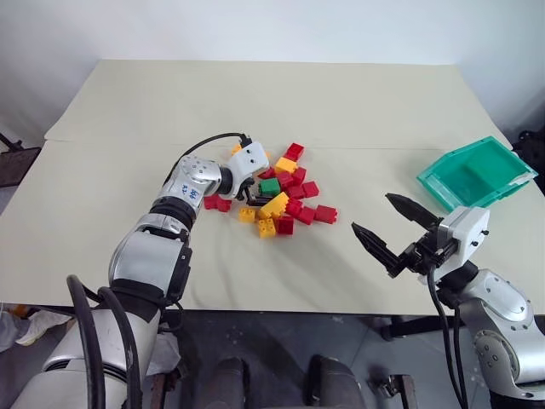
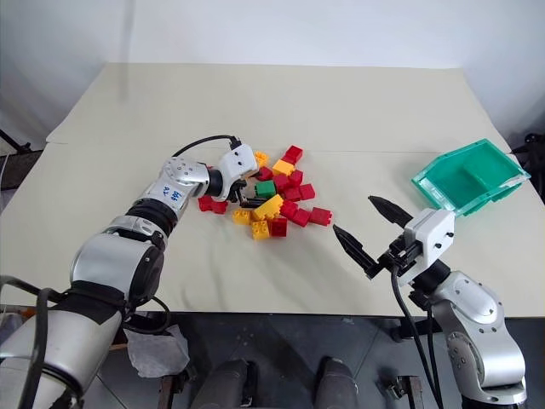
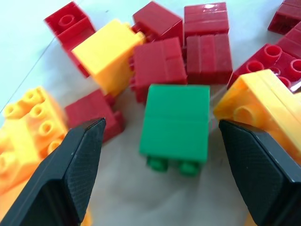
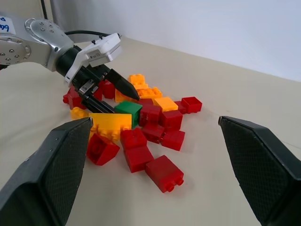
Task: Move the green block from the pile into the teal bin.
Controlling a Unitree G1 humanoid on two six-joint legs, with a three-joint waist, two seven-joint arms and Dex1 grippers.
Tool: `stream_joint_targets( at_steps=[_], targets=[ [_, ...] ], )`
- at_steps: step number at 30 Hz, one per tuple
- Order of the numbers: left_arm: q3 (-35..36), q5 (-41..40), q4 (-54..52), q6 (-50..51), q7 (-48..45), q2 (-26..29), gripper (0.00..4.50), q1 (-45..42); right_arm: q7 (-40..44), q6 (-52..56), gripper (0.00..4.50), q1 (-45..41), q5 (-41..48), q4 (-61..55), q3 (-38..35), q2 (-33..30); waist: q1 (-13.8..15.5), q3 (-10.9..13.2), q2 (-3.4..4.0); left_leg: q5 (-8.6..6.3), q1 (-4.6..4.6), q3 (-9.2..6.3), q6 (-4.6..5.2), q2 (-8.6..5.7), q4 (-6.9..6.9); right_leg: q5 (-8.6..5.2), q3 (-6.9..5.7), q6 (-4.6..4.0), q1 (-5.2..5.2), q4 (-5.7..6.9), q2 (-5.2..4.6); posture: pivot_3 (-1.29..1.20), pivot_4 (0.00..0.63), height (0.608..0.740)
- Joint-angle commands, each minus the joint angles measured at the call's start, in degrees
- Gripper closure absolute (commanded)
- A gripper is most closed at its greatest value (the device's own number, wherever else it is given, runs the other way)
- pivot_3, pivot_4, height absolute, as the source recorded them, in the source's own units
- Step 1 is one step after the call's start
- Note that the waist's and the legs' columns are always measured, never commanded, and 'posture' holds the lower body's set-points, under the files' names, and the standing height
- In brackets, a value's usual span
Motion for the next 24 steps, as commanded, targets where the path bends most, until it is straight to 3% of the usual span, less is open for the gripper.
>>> stream_joint_targets(
  at_steps=[1,8,13,18,24],
  targets=[
    [-0.4,0.1,-0.5,0.5,0.7,-0.3,0.97,-0.1,-0.8,-0.3,0.0,0.3,0.5,-2.8,-1.3,0.1,0.0,0.0,0.0,0.0,0.0,0.0,0.0,0.0,0.01,0.0,0.0,0.0,0.0,0.0,0.0,0.0,0.15,0.74],
    [0.1,-0.6,-0.7,0.9,-0.7,0.7,3.0,-0.5,-1.6,-0.2,0.0,1.1,0.6,-3.6,-1.9,-0.1,0.1,0.0,0.0,0.0,0.0,0.0,0.0,-0.01,0.02,0.0,0.01,0.0,0.0,0.0,-0.01,0.0,0.15,0.74],
    [2.1,-2.2,-1.1,0.2,0.6,1.7,3.0,-2.4,-1.9,0.0,0.0,1.7,0.5,-4.3,-2.4,-0.4,0.1,0.0,0.0,0.0,-0.01,0.0,0.0,0.0,0.02,0.0,0.01,0.0,0.0,0.0,0.0,0.0,0.15,0.74],
    [0.3,-1.7,-3.1,-4.0,-13.2,3.0,3.0,-8.7,-1.7,0.2,0.0,8.3,3.2,-8.9,-10.7,-2.0,0.5,0.0,-0.04,-0.01,-0.17,0.0,0.01,-0.02,0.03,0.0,-0.03,0.0,-0.11,-0.02,-0.01,0.0,0.15,0.74],
    [1.3,-7.1,-5.7,-1.3,-22.7,-10.2,3.0,-11.6,-1.2,-1.3,0.0,16.3,3.2,-8.9,-22.9,-2.5,2.0,0.0,-0.06,-0.08,-0.14,0.01,0.12,-0.06,0.09,0.03,-0.02,0.05,0.05,-0.17,-0.03,0.0,0.15,0.74]
  ],
)
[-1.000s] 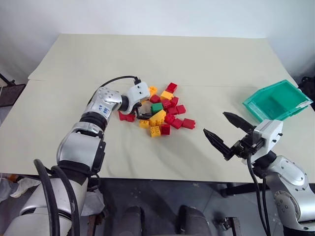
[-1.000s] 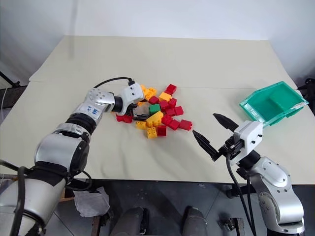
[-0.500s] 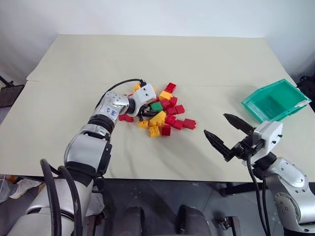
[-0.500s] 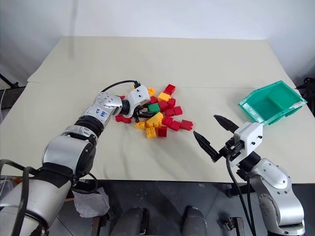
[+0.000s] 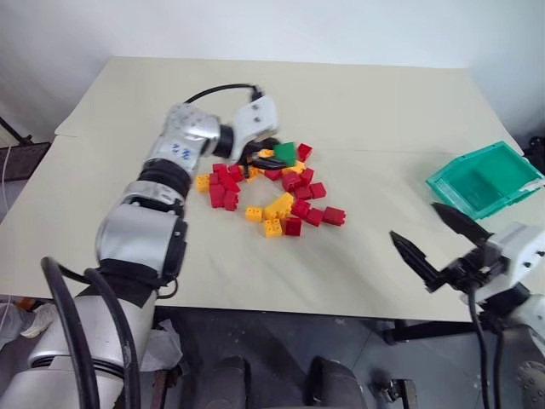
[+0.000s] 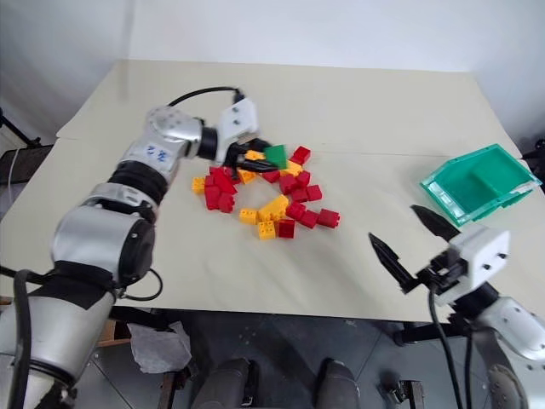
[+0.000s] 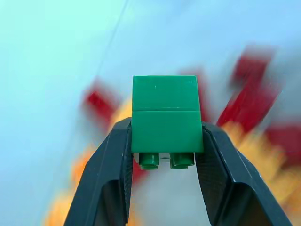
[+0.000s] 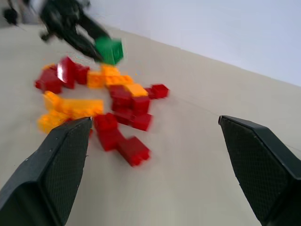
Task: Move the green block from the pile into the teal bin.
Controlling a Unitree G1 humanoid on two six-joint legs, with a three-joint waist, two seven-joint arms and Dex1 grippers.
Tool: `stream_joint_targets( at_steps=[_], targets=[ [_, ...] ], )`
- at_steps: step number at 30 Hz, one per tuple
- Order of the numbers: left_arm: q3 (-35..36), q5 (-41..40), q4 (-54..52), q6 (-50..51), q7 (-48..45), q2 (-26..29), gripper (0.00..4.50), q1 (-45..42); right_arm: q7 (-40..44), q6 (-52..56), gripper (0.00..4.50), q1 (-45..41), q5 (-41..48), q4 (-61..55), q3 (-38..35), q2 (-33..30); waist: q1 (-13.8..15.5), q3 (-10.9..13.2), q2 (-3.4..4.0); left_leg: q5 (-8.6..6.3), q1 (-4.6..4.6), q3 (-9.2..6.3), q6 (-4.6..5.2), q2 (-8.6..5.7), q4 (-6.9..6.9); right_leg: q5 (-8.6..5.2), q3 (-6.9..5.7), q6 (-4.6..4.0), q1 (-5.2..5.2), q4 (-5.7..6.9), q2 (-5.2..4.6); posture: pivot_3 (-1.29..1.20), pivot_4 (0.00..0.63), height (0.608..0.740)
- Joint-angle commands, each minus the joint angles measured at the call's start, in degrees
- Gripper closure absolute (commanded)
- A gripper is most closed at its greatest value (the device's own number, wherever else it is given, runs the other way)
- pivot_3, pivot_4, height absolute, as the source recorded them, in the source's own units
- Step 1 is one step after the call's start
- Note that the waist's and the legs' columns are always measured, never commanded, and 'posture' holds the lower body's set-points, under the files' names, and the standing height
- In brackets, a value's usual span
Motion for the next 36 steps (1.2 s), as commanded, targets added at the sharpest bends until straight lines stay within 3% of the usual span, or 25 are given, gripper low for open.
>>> stream_joint_targets(
  at_steps=[1,7,12,17,22,29,30,33,36],
  targets=[
    [-1.2,-2.1,-2.3,1.0,-3.2,-7.9,3.0,-0.3,0.1,-2.2,0.0,3.6,0.7,-1.4,-8.0,0.3,0.0,0.0,0.0,-0.01,-0.01,0.0,0.01,0.0,0.01,0.0,0.0,0.0,0.0,-0.01,0.0,0.0,0.15,0.74],
    [-5.8,1.5,-1.0,1.5,4.6,-18.2,3.0,3.5,0.2,-2.8,0.0,10.1,0.8,-2.0,-12.3,2.4,-1.4,-0.1,0.12,-0.01,0.1,0.13,0.01,0.06,-0.16,0.0,0.02,0.0,-0.04,-0.05,0.03,0.0,0.15,0.74],
    [-10.0,5.1,0.6,1.7,12.6,-21.8,3.0,4.7,-1.9,-2.3,0.0,12.5,0.6,-5.3,-10.1,4.4,-1.9,-0.1,0.19,0.0,0.15,0.24,0.01,0.08,-0.08,0.0,0.14,-0.02,-0.07,-0.01,0.02,0.0,0.15,0.74],
    [-8.6,3.1,0.8,2.2,10.8,-22.7,1.4,4.9,-3.7,-1.1,0.0,12.9,-0.2,-6.9,-7.5,5.4,-1.5,-0.1,0.19,-0.02,0.12,0.23,0.03,0.06,0.01,0.0,0.19,-0.02,-0.07,0.0,0.01,0.0,0.15,0.74],
    [-6.9,1.2,0.5,0.9,6.7,-22.0,0.02,5.8,-4.2,0.1,0.0,11.5,-0.2,-6.4,-6.7,4.2,-1.2,-0.1,0.19,-0.04,0.07,0.22,0.07,0.04,0.02,0.0,0.18,-0.02,-0.07,-0.05,0.01,0.0,0.15,0.74],
    [-5.7,0.2,0.4,-1.2,6.2,-20.0,0.02,7.4,-2.5,2.1,0.0,6.0,0.2,-3.4,-5.3,-0.3,-1.6,-0.1,0.2,-0.04,0.09,0.23,0.07,0.05,0.03,0.0,0.18,-0.02,-0.07,-0.03,0.01,0.0,0.15,0.74],
    [-2.5,-3.2,-0.3,-1.9,5.7,-19.2,0.02,7.2,-1.9,3.1,0.0,4.4,0.7,-2.7,-4.4,-1.7,-1.6,-0.1,0.2,-0.04,0.1,0.22,0.07,0.06,0.03,0.0,0.18,-0.02,-0.07,0.0,0.01,0.0,0.15,0.74],
    [4.5,-10.3,-2.4,-6.6,2.8,-15.0,0.02,7.9,0.8,6.4,0.0,0.0,2.2,0.1,-2.1,-6.3,-1.9,-0.1,0.2,-0.03,0.07,0.25,0.06,0.08,0.07,0.01,0.2,-0.04,-0.13,0.02,0.01,0.0,0.15,0.74],
    [7.6,-14.3,-4.6,-9.9,-7.1,-7.8,0.02,11.8,3.0,10.9,0.0,-6.2,2.9,5.2,0.3,-11.6,-2.2,-0.1,0.25,-0.03,0.12,0.26,0.05,0.13,0.06,0.03,0.19,-0.06,-0.13,0.08,0.02,0.0,0.15,0.74]
  ],
)
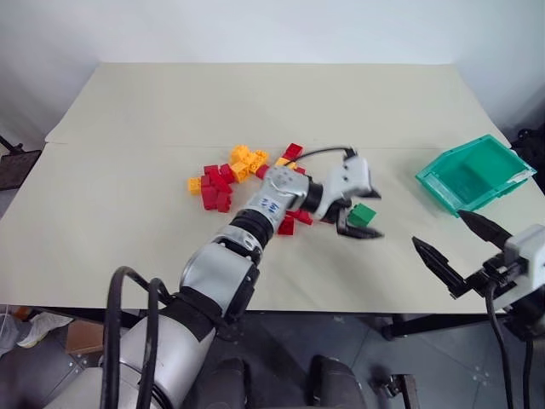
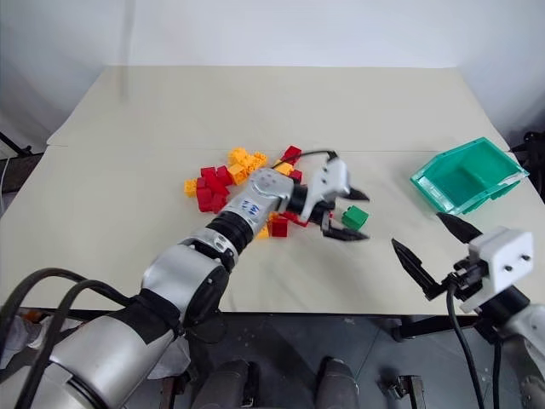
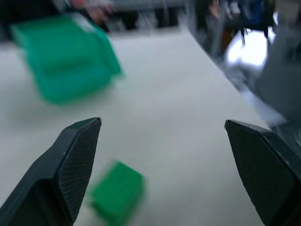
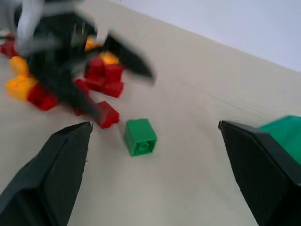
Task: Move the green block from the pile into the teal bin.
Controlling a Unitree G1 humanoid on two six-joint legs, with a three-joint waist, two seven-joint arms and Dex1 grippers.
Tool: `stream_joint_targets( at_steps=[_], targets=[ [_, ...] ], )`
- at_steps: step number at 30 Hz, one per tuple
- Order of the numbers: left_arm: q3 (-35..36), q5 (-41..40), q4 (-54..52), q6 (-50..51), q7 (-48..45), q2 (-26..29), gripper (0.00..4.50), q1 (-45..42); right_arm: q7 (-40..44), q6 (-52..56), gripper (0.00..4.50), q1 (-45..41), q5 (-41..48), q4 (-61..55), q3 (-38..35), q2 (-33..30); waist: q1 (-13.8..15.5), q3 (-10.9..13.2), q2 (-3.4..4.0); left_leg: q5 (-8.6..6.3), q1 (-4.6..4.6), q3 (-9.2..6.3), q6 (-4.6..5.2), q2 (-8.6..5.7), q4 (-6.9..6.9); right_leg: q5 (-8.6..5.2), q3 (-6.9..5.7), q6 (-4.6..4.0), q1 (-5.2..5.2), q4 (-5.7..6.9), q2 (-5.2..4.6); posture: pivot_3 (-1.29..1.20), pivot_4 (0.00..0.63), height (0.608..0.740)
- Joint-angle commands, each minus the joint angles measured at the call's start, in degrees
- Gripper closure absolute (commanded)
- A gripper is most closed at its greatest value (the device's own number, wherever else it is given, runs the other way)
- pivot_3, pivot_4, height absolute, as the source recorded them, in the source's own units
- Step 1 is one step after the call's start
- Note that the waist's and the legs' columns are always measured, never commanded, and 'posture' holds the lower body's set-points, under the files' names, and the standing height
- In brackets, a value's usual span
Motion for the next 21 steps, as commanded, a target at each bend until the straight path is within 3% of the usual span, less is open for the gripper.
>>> stream_joint_targets(
  at_steps=[1,7,11,15,17,21],
  targets=[
    [3.8,-5.6,-3.4,-3.3,-9.2,6.5,0.02,3.5,2.4,3.9,0.0,-5.3,1.2,4.4,1.6,-4.5,-0.5,0.0,0.04,0.0,0.04,0.01,-0.01,0.02,0.01,0.01,0.0,-0.01,0.01,0.02,0.02,0.0,0.15,0.74],
    [7.1,-11.4,-15.9,0.5,-17.1,21.7,0.02,14.8,7.8,8.9,0.0,-20.9,-3.0,15.7,13.3,-11.3,-1.1,0.0,0.08,0.01,-0.01,-0.03,-0.02,0.01,0.09,0.02,-0.02,-0.02,-0.01,0.08,0.01,0.0,0.15,0.74],
    [9.7,-15.3,-30.0,7.1,-15.2,29.5,0.02,25.1,11.8,12.4,0.0,-29.8,-5.4,21.3,21.4,-12.9,-1.1,0.0,0.07,0.0,-0.08,-0.07,-0.03,0.01,0.07,0.02,-0.03,-0.02,-0.05,0.08,0.0,0.0,0.15,0.74],
    [12.0,-18.3,-42.9,13.7,-11.4,34.7,0.02,36.3,14.0,16.0,0.0,-37.0,-7.5,25.8,27.4,-12.4,-1.0,0.0,0.07,-0.03,-0.12,-0.17,-0.06,0.02,0.25,0.03,-0.06,-0.01,-0.02,0.12,0.0,0.0,0.15,0.74],
    [13.0,-21.0,-52.9,20.5,-11.2,38.0,0.02,46.0,14.6,16.3,0.0,-41.0,-10.3,29.4,31.6,-11.0,-1.1,0.0,0.07,-0.04,-0.13,-0.2,-0.07,0.02,0.3,0.03,-0.07,-0.01,0.02,0.15,0.0,0.0,0.15,0.74],
    [15.0,-24.6,-64.6,26.9,-6.3,39.7,0.02,56.1,14.3,15.8,0.0,-46.1,-15.0,35.6,35.9,-8.1,-1.4,0.0,0.08,-0.12,-0.07,-0.15,-0.15,0.12,0.34,0.02,-0.02,-0.01,0.0,0.19,0.07,0.0,0.15,0.74]
  ],
)
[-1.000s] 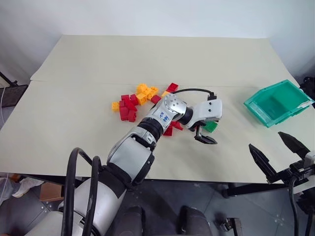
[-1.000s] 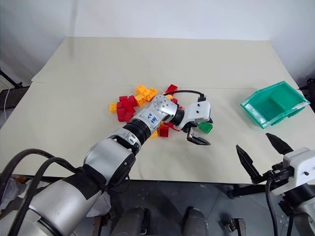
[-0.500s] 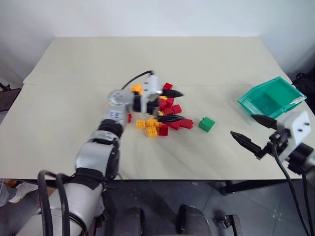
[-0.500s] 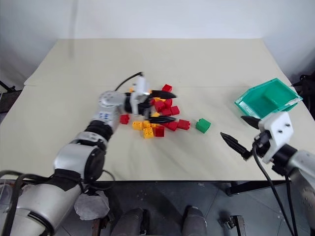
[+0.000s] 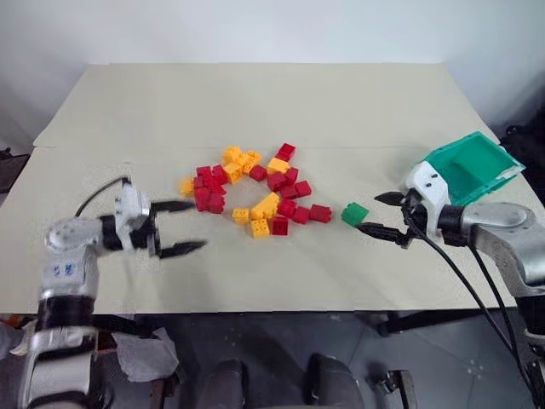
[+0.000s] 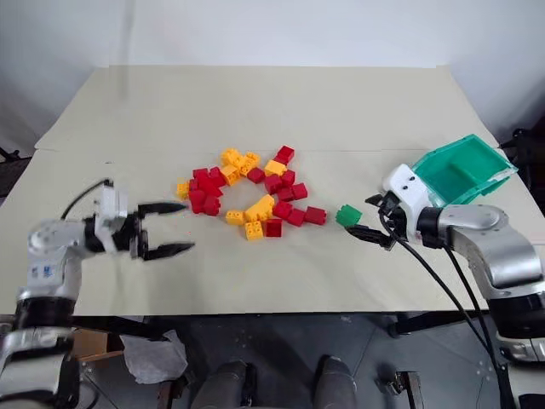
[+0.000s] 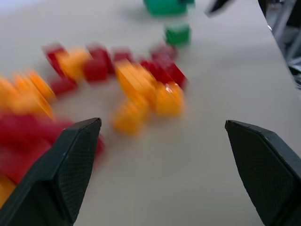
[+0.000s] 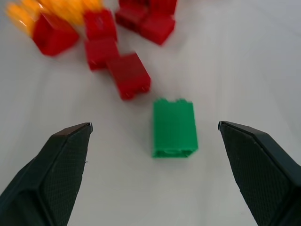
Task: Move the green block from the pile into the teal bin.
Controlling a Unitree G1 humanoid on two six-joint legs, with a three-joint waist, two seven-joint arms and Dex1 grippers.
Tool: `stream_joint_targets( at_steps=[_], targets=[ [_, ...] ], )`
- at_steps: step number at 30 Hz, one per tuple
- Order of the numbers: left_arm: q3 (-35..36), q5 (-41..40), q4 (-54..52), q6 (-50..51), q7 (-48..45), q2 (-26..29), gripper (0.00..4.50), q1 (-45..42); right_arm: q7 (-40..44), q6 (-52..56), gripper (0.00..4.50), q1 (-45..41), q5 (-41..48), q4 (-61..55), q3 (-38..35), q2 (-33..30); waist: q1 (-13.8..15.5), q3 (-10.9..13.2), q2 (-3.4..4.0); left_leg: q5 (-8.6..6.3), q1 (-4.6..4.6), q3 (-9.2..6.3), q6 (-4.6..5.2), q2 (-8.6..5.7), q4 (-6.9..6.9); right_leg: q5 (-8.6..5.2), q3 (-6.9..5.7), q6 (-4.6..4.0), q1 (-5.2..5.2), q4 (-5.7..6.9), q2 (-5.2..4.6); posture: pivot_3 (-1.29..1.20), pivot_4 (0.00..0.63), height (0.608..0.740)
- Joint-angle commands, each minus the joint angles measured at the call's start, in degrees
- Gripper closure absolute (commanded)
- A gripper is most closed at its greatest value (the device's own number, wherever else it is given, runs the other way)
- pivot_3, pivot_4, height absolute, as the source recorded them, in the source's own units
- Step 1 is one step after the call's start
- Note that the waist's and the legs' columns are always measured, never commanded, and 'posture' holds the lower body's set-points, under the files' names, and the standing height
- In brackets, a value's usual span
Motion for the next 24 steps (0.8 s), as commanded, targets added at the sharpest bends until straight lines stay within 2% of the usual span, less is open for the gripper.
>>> stream_joint_targets(
  at_steps=[1,6,7,9,13,16,22,24],
  targets=[
    [2.6,-4.1,-9.5,4.2,4.3,1.1,0.02,3.6,0.8,-1.2,0.0,-3.0,-3.8,3.8,2.5,1.9,0.6,0.0,0.01,0.0,-0.04,-0.04,-0.01,0.0,0.07,0.0,-0.01,0.0,0.0,0.04,0.01,0.0,0.15,0.74],
    [3.4,-6.7,-15.7,6.5,9.3,-0.2,0.02,7.7,1.6,-4.5,0.0,-6.3,-7.4,10.2,4.8,5.8,0.7,0.0,0.01,-0.03,-0.06,-0.04,0.0,-0.03,0.25,0.0,0.02,0.0,0.07,0.04,-0.01,0.0,0.15,0.74],
    [3.1,-6.9,-16.5,6.8,9.9,-0.3,0.0,8.0,1.9,-4.7,0.18,-6.7,-7.7,10.8,4.8,6.3,0.6,0.0,0.01,-0.03,-0.06,-0.05,0.0,-0.02,0.24,0.0,0.01,0.0,0.06,0.05,-0.01,0.0,0.15,0.74],
    [2.3,-7.3,-17.5,7.2,10.5,-0.4,0.0,8.3,2.6,-5.4,0.59,-7.2,-8.7,11.7,4.9,6.6,0.4,0.0,0.04,-0.04,-0.05,-0.03,-0.02,-0.01,0.23,0.0,0.01,0.0,0.05,0.06,0.01,0.0,0.15,0.74],
    [0.9,-8.7,-18.4,8.6,11.3,-0.7,0.0,7.2,3.2,-6.8,2.01,-6.4,-9.2,11.7,3.2,6.3,0.4,0.0,0.04,-0.04,-0.04,-0.02,-0.02,0.0,0.22,0.0,0.01,0.0,0.05,0.07,0.03,0.0,0.15,0.74],
    [-0.6,-10.1,-19.2,10.0,12.9,-2.4,0.0,5.2,1.7,-9.1,2.99,-4.2,-7.5,10.1,-1.5,6.4,0.8,0.0,0.04,-0.04,-0.05,-0.02,-0.02,-0.01,0.24,0.0,0.01,0.0,0.05,0.05,0.02,0.0,0.15,0.74],
    [-2.9,-14.5,-23.4,16.6,18.6,-7.4,0.0,2.5,-1.8,-13.0,3.01,2.2,-1.4,5.7,-16.7,7.2,0.8,0.0,0.04,-0.04,-0.05,-0.01,-0.02,-0.02,0.22,0.0,0.01,0.0,0.08,0.02,0.01,0.0,0.15,0.74],
    [-4.4,-15.5,-25.7,18.1,20.5,-9.4,0.0,1.9,-5.3,-12.3,3.01,4.2,0.1,5.6,-24.2,5.9,0.7,0.0,0.04,-0.04,-0.05,-0.02,-0.02,-0.01,0.22,0.0,0.01,0.0,0.09,0.02,0.01,0.0,0.15,0.74]
  ],
)
